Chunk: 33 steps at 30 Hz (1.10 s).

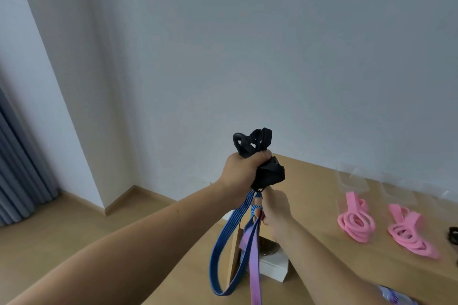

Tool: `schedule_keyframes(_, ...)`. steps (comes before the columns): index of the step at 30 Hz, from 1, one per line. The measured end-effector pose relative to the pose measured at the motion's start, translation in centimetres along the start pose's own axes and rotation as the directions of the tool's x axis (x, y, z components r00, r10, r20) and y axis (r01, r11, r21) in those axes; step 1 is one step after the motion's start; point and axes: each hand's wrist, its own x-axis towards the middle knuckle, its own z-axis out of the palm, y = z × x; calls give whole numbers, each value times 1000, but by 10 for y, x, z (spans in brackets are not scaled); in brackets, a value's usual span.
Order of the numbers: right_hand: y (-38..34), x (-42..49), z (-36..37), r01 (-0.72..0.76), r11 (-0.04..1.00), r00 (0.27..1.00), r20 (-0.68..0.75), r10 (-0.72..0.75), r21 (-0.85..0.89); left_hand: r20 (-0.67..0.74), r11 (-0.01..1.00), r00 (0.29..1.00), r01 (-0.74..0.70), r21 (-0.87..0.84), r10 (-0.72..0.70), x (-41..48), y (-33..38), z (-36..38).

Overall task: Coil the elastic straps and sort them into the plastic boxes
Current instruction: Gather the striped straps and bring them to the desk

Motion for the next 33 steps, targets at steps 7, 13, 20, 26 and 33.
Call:
schedule_keyframes(7,-6,-10,-15,220,975,970,102,-220,12,-86,923,975,-165,347,207,3,22,-12)
schedule_keyframes(13,-14,-17,-30,394,908,890,307,-338,-140,-182,742,979,57,668,89,6,23,-76)
schedule_keyframes(20,-26,-20,-26,560,720,803,484,-348,-410,130,877,981,63,477,-141,-12,0,-75)
schedule_keyframes(26,-26,-26,-32,422,870,806,546,-231,-255,26,907,1000,-16,421,6,-13,5,-91)
schedule_keyframes(33,-21,-33,-29,310,941,842,498,-206,-134,-272,989,961,-5,147,46,0,7,-98)
